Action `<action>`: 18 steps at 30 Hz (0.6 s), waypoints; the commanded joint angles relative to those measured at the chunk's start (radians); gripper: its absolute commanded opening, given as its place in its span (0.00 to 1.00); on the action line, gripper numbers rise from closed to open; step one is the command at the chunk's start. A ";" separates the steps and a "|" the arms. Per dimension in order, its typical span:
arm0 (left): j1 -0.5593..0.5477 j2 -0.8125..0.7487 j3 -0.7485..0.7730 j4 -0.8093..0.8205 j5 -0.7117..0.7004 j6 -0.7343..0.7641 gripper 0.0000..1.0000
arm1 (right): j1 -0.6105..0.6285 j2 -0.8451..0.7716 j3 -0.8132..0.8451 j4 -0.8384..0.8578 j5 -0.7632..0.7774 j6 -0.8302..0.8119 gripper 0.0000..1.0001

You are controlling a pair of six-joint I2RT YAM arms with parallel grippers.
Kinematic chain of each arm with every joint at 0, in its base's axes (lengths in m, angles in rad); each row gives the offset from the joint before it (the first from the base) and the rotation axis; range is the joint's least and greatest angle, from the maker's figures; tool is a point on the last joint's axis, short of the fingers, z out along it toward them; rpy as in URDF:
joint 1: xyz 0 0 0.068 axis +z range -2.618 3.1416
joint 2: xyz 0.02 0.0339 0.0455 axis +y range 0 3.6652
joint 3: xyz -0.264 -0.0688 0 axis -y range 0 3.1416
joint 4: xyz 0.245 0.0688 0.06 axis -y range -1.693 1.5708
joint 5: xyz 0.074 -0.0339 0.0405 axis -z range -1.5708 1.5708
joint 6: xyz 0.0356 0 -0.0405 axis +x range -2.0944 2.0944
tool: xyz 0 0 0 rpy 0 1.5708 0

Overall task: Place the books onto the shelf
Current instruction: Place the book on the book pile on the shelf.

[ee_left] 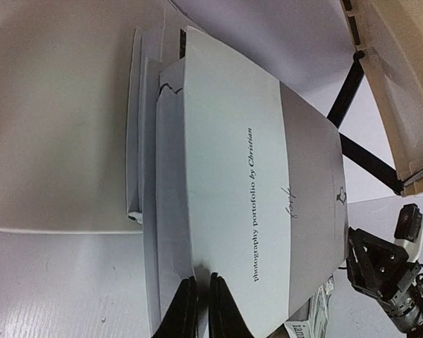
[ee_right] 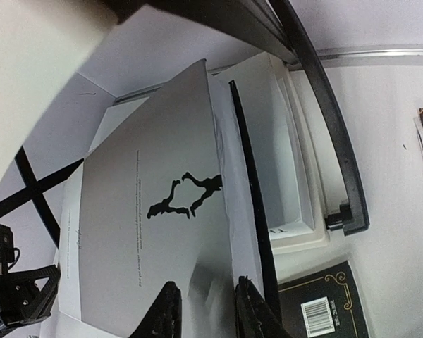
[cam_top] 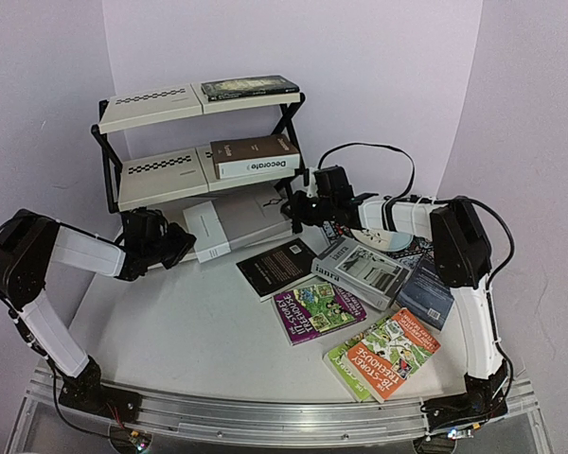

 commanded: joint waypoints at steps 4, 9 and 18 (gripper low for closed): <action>-0.017 0.027 0.091 0.100 0.018 0.010 0.09 | 0.022 0.055 0.075 0.081 -0.040 -0.001 0.32; -0.017 0.042 0.104 0.100 0.008 0.013 0.13 | 0.018 0.058 0.075 0.083 -0.039 0.007 0.47; -0.017 0.066 0.109 0.101 0.005 -0.009 0.13 | 0.012 0.024 0.027 0.080 -0.025 0.035 0.82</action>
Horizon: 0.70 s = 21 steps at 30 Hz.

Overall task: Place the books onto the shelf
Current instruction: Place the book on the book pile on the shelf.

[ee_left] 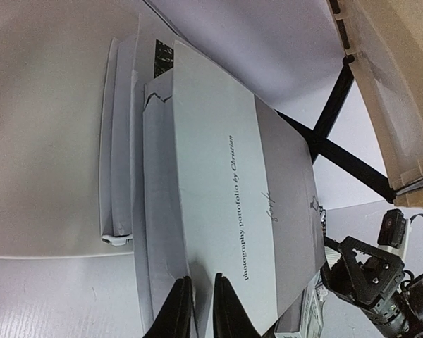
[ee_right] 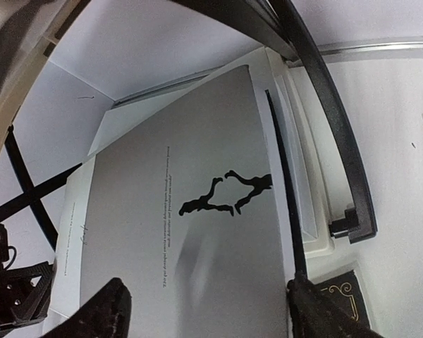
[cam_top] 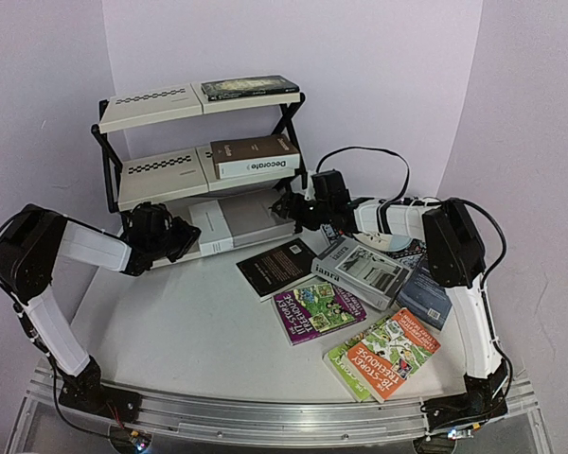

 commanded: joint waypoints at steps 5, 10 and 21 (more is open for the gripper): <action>-0.011 0.013 0.047 0.066 0.018 -0.009 0.13 | 0.012 -0.040 -0.002 0.027 -0.077 -0.026 0.98; -0.011 0.017 0.052 0.066 0.022 -0.011 0.13 | -0.002 -0.036 0.023 -0.028 -0.181 -0.158 0.98; -0.011 0.020 0.053 0.066 0.032 -0.016 0.13 | -0.014 -0.054 0.044 -0.152 -0.263 -0.480 0.98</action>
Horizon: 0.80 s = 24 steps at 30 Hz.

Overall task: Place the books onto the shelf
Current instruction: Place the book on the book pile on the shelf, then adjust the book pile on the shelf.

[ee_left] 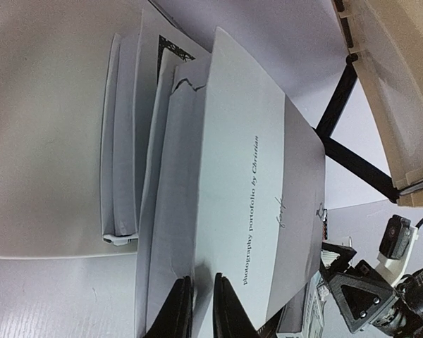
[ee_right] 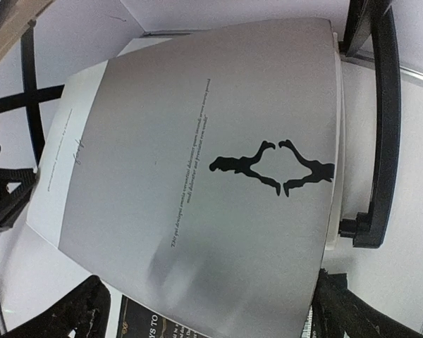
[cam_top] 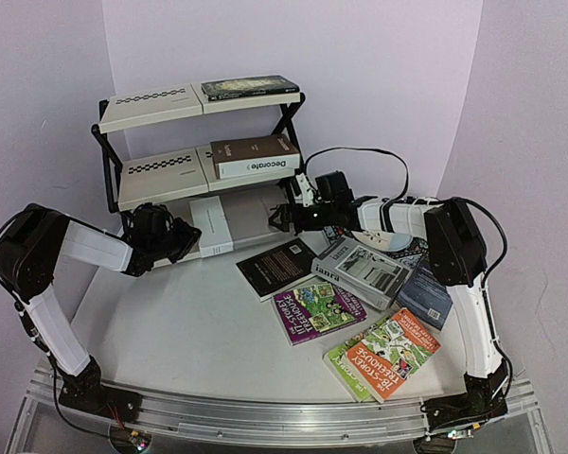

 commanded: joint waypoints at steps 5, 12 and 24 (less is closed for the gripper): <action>-0.008 0.009 0.058 0.059 0.035 -0.014 0.13 | 0.006 -0.043 0.081 -0.105 -0.133 -0.218 0.98; -0.008 0.012 0.069 0.059 0.048 -0.018 0.13 | 0.008 -0.071 0.039 -0.118 -0.133 -0.397 0.98; -0.008 0.012 0.076 0.059 0.057 -0.024 0.13 | 0.043 -0.071 0.044 -0.166 -0.023 -0.622 0.98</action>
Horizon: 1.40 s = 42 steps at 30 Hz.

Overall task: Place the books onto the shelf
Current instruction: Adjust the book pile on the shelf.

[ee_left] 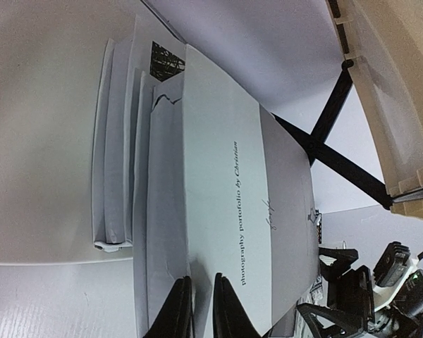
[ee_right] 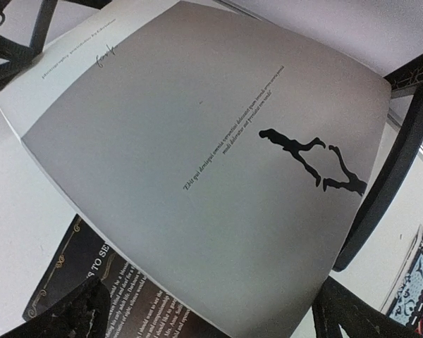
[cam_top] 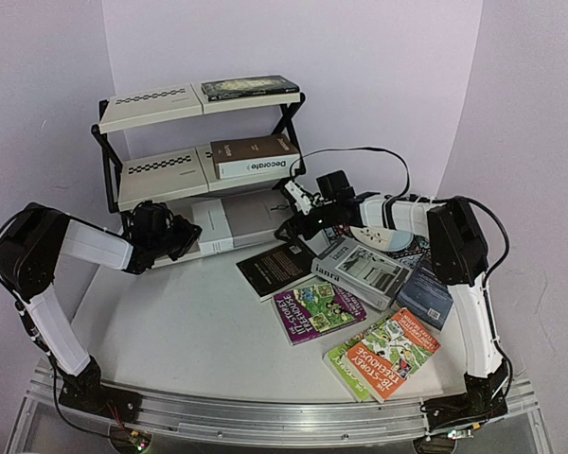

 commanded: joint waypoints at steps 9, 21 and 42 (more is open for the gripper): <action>-0.010 0.003 0.055 0.060 0.053 -0.007 0.13 | 0.093 -0.041 0.036 0.009 0.201 -0.092 0.87; -0.010 -0.042 0.027 0.060 0.014 0.011 0.30 | 0.099 -0.057 -0.009 0.136 0.283 0.026 0.62; -0.011 -0.142 -0.035 0.051 0.057 0.114 0.75 | 0.099 -0.045 -0.012 0.186 0.370 0.118 0.53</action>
